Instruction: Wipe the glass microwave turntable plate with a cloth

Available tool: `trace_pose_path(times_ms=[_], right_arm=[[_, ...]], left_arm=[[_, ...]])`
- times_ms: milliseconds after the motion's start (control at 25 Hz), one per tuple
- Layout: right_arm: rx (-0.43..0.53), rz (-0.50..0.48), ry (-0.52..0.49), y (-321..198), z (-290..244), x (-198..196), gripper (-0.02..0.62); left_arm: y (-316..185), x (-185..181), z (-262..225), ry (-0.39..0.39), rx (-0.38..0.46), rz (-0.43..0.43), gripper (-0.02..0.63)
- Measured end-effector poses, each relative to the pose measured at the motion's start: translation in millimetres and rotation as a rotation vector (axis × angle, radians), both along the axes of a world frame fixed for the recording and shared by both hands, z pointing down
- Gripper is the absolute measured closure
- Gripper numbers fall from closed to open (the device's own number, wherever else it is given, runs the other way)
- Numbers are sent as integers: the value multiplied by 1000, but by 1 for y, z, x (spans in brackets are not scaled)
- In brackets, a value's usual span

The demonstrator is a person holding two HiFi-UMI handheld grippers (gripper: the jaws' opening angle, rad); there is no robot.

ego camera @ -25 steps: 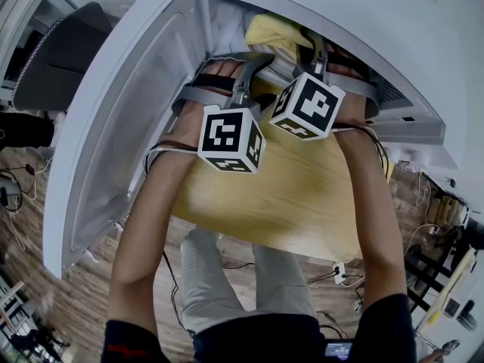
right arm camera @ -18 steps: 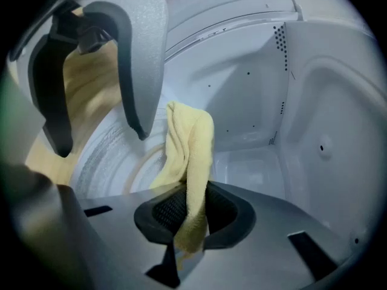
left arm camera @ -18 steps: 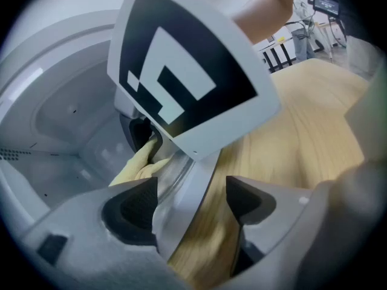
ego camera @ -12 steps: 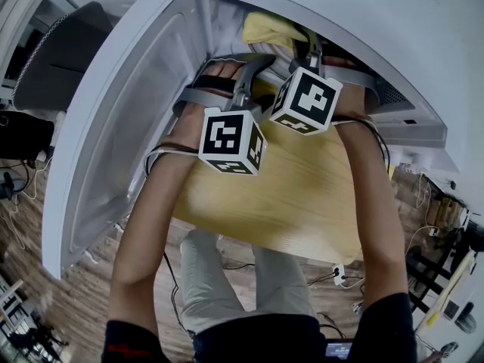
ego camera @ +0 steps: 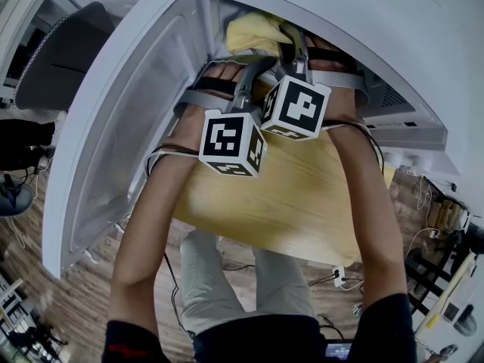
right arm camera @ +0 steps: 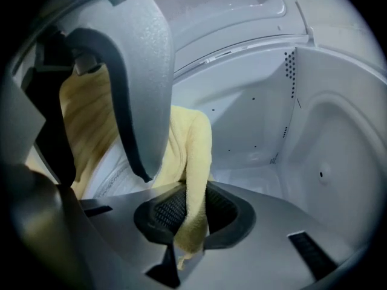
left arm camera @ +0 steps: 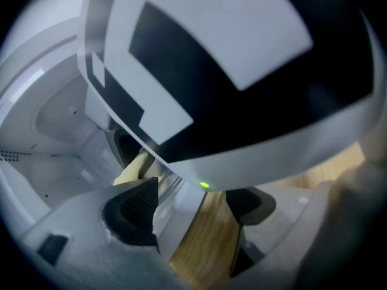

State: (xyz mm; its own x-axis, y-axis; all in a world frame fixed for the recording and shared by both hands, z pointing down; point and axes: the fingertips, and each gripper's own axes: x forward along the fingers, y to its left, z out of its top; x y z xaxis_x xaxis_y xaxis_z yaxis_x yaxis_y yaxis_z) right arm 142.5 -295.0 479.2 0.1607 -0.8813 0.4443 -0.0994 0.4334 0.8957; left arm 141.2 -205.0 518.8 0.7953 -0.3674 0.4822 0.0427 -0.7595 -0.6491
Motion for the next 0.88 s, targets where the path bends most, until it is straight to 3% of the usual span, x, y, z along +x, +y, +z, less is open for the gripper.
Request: trace_pose_path(times_ms=[400,880], right_arm=[[9,17,-31,0,0,3,548],[10,152,-38,6,-3,32,548]], left_arm=[[0,0,0,-1,3,0,258],[0,-1,0,-3,4,4,259]])
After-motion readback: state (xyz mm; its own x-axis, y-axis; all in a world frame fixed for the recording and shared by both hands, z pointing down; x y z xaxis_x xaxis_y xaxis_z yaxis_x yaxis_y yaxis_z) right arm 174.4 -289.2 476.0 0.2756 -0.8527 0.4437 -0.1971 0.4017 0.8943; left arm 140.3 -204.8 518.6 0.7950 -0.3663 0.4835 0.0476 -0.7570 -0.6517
